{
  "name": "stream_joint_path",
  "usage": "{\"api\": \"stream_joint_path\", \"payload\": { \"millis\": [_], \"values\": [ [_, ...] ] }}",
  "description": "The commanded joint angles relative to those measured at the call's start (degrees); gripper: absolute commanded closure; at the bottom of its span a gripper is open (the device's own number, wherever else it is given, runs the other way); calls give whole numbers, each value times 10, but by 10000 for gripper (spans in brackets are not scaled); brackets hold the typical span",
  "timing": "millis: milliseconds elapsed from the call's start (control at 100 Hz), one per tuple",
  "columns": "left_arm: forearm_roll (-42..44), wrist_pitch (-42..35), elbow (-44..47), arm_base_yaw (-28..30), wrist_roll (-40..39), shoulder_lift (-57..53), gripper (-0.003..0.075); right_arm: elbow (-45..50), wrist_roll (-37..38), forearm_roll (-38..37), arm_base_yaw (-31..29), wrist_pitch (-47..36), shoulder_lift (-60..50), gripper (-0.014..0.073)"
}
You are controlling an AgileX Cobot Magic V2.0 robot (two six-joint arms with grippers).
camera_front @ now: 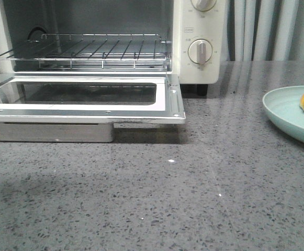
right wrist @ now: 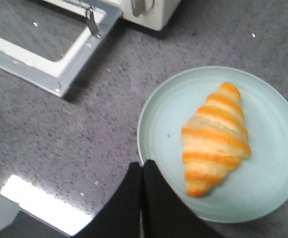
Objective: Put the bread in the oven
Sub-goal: 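Move the right gripper above the croissant on the green plate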
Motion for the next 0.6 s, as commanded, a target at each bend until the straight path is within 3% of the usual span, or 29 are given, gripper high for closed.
{"api": "stream_joint_path", "payload": {
  "millis": [0,140,410,480,590],
  "values": [
    [-2,-13,-26,-3,-2,-2,740,-52,5,-42,-1,36,39,659],
    [-3,-8,-27,-3,-2,-2,740,-84,10,-96,-1,104,102,659],
    [-3,-1,-27,-3,-2,-2,740,-86,26,-106,-17,107,172,638],
    [-3,2,-27,-3,-2,-2,740,-86,26,-106,-25,107,181,568],
    [-3,3,-27,-3,-4,-2,740,-86,30,-105,-36,107,190,354]
  ]
}}
